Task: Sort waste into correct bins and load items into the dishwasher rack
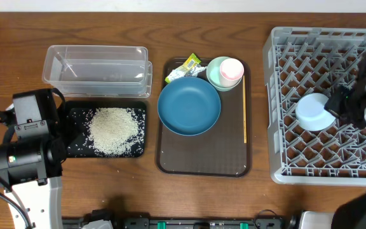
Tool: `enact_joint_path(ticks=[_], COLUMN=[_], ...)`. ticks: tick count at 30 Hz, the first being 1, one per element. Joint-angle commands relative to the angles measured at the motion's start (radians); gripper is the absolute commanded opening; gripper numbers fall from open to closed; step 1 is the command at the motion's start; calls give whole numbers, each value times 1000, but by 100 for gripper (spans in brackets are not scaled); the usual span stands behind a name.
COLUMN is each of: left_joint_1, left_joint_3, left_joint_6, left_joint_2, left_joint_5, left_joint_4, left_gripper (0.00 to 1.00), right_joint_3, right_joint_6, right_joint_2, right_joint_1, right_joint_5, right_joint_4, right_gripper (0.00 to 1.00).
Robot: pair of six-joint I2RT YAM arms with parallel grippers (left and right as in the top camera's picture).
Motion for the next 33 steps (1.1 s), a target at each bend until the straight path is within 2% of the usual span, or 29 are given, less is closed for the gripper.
enact_joint_path(ticks=[1, 3, 11, 18, 33], left_joint_1=[4, 4, 4, 4, 4], left_joint_3=[2, 2, 2, 2, 2], left_joint_6=[2, 2, 2, 2, 2], left_joint_2=[4, 4, 4, 4, 4], left_joint_5=[-6, -6, -6, -6, -6], left_joint_4=[-4, -4, -4, -4, -4], left_gripper=[90, 90, 91, 91, 91], right_joint_3=[-3, -4, -12, -12, -8], right_joint_6=[-101, -112, -106, -68, -5], right_joint_2=[-39, -35, 76, 172, 166], right_joint_1=[18, 27, 58, 58, 50], right_joint_5=[-241, -311, -278, -162, 98], right_joint_4=[34, 53, 73, 64, 31], right_gripper=[1, 1, 1, 1, 1])
